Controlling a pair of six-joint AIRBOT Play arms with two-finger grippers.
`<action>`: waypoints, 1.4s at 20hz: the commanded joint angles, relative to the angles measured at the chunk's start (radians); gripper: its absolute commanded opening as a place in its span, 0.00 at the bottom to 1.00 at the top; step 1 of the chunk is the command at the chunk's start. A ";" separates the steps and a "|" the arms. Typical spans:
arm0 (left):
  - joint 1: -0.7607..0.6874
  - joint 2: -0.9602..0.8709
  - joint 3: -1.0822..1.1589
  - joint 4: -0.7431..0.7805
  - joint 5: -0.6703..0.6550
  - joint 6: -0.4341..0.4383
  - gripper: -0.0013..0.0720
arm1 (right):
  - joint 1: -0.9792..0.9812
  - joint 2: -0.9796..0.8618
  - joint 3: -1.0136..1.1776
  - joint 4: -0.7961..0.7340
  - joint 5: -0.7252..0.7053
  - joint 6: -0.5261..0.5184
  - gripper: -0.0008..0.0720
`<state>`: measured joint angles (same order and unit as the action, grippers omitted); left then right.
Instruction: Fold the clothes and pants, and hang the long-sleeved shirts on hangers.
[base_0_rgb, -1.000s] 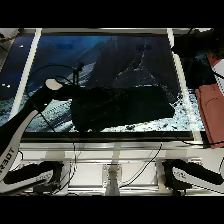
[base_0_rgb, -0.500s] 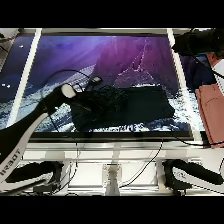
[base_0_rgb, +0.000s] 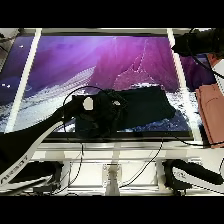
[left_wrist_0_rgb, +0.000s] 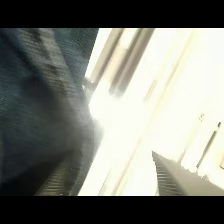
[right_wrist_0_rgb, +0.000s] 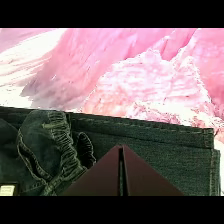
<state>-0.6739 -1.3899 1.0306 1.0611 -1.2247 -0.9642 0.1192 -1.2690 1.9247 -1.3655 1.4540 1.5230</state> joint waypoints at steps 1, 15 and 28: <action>0.026 0.050 0.002 0.011 -0.018 -0.028 0.85 | 0.000 0.000 0.000 0.000 0.000 0.000 0.04; 0.906 0.439 -0.299 -0.156 0.040 -0.169 0.92 | 0.000 0.000 0.000 0.000 -0.007 0.000 0.04; 0.764 0.153 -0.466 -0.454 0.233 -0.015 0.98 | 0.000 0.000 0.000 0.010 -0.004 0.002 0.04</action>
<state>0.1375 -1.1778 0.5713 0.6361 -1.0214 -0.9913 0.1192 -1.2690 1.9247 -1.3617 1.4475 1.5242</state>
